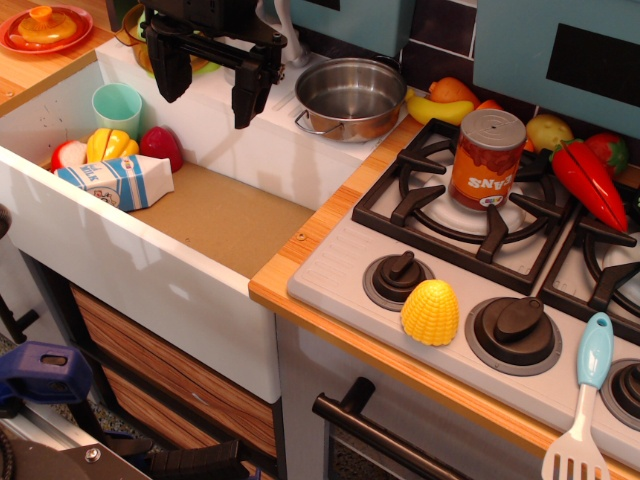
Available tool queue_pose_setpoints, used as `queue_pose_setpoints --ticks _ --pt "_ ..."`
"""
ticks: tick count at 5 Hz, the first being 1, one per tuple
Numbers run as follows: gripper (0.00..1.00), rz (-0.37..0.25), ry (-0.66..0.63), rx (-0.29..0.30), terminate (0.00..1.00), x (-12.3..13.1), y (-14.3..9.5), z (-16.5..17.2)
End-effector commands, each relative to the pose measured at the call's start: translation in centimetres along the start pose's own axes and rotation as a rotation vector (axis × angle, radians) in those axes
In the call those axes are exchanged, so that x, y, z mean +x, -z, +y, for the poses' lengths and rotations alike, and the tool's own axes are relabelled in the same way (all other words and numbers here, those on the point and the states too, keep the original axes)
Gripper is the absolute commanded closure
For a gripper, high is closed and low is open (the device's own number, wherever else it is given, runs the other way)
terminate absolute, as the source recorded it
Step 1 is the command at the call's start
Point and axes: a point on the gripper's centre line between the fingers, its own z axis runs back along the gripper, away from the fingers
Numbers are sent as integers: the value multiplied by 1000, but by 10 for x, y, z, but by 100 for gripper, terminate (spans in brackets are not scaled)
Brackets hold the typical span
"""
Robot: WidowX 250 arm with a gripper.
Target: Put can in pot
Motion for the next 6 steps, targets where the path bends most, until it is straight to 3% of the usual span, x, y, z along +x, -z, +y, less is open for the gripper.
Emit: queue_pose_setpoints --ticks 1,2,3,4,5,6 --pt "0 0 0 0 0 0 0 0" --pt "0 -34 31 -14 0 10 -26 -22" --pt "0 -122 40 2 0 21 -49 -50" --pt "0 -173 58 26 0 36 -77 -81" --pt "0 -281 65 80 0 52 -93 -111" --pt "0 -273 61 32 0 50 -96 -126"
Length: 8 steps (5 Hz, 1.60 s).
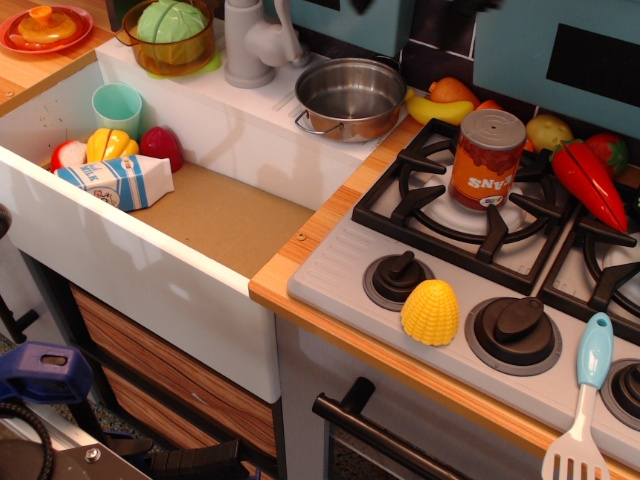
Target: Put can in pot
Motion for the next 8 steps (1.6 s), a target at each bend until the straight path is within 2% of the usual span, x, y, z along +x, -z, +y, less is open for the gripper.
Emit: queue_pose_setpoints --ticks 1,3,4,5,8 --pt "0 -39 0 -66 0 11 -10 -17" --pt "0 -45 46 -98 0 18 15 -40" --pt "0 -69 78 -120 0 25 26 -55" --pt "0 -76 97 -126 0 31 30 -67" --pt "0 -64 142 -131 0 30 48 -63"
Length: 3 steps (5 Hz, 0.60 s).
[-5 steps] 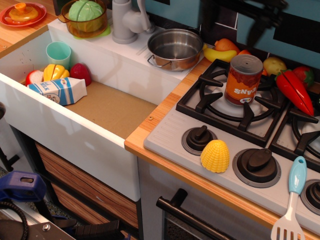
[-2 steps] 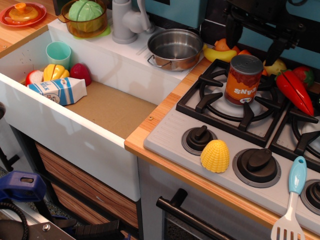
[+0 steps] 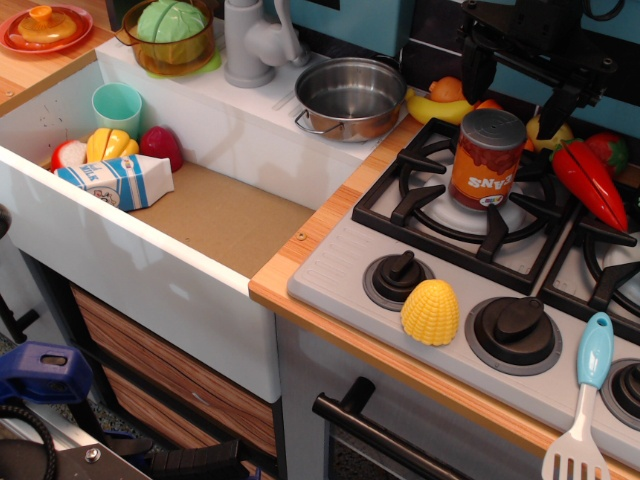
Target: Put can in pot
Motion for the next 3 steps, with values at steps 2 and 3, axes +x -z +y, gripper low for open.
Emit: queue_pose_setpoints --ticks 2,3 --pt "0 -50 23 36 0 0 -4 17" --pt "0 -53 17 26 0 -5 5 20"
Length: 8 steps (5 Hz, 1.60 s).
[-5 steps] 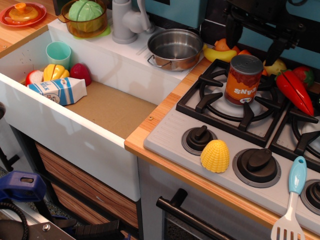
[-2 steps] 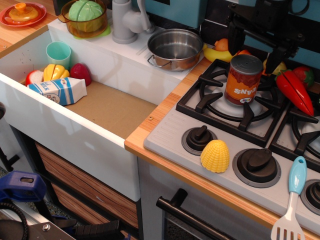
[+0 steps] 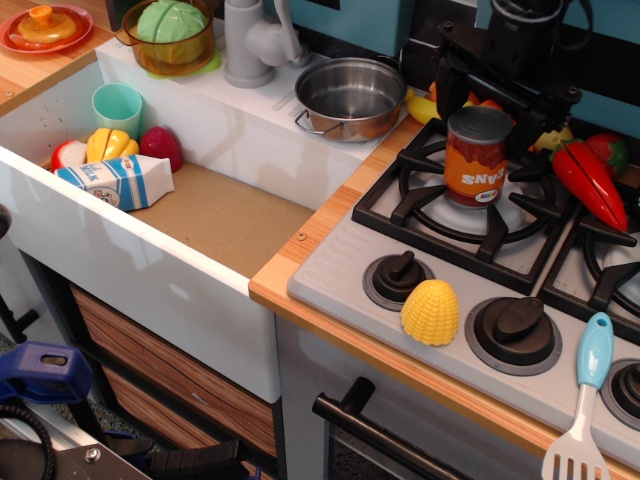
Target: Put can in pot
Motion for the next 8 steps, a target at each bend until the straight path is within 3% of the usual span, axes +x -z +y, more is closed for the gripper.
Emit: queue_pose_setpoints --ticks 1,2,3,5,7,8 --pt "0 -58 -29 -3 0 0 -10 7" --pt "0 -57 -58 9 0 -4 -6 9" --pt "100 -55 -49 22 0 -1 -7 12" --pt "100 -28 111 258 0 4 -52 100" --pt "100 -114 214 338 0 24 -47 149" --pt "100 -204 235 306 0 37 -29 161"
